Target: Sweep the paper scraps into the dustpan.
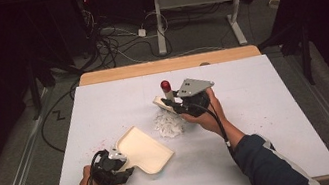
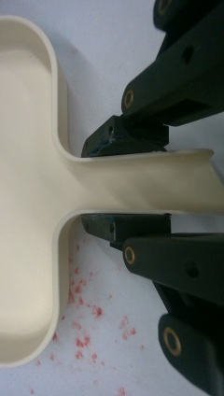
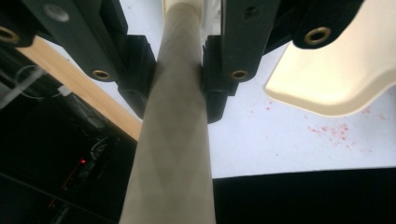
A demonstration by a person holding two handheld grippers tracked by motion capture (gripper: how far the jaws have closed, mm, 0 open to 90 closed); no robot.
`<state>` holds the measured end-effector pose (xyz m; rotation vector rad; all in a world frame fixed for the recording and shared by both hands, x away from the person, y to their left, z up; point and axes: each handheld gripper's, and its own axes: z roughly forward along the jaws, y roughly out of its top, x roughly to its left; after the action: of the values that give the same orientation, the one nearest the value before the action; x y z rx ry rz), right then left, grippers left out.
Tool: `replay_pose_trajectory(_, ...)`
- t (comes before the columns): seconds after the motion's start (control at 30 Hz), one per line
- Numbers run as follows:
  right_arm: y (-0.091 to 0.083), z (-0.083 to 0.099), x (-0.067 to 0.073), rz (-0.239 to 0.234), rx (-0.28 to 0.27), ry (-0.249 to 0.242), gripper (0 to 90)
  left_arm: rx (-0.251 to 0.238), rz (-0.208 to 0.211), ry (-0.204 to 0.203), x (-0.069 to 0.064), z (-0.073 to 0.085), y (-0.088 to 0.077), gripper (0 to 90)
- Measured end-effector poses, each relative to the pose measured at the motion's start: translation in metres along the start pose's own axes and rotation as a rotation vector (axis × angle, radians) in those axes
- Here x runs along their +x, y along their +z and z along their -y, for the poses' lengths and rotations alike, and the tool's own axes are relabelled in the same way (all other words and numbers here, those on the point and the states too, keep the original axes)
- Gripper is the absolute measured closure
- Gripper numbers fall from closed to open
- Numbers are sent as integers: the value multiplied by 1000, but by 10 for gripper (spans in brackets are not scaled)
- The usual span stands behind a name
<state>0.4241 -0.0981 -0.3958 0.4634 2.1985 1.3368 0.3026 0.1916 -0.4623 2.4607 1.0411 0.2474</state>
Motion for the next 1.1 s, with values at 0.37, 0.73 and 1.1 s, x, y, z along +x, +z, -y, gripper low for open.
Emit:
replay_pose_trajectory(0.37, -6, -3, -15, 71, -6, 35, 705, 5, 1, 0, 0, 0, 0, 633)
replay_pose_trajectory(0.73, -5, -6, -41, 179, 3, 44, 705, 15, 11, 0, 2, -2, 0, 633)
replay_pose_trajectory(1.1, 9, 9, -52, 182, 29, 52, 705, 15, 16, -5, 4, -2, 3, 633)
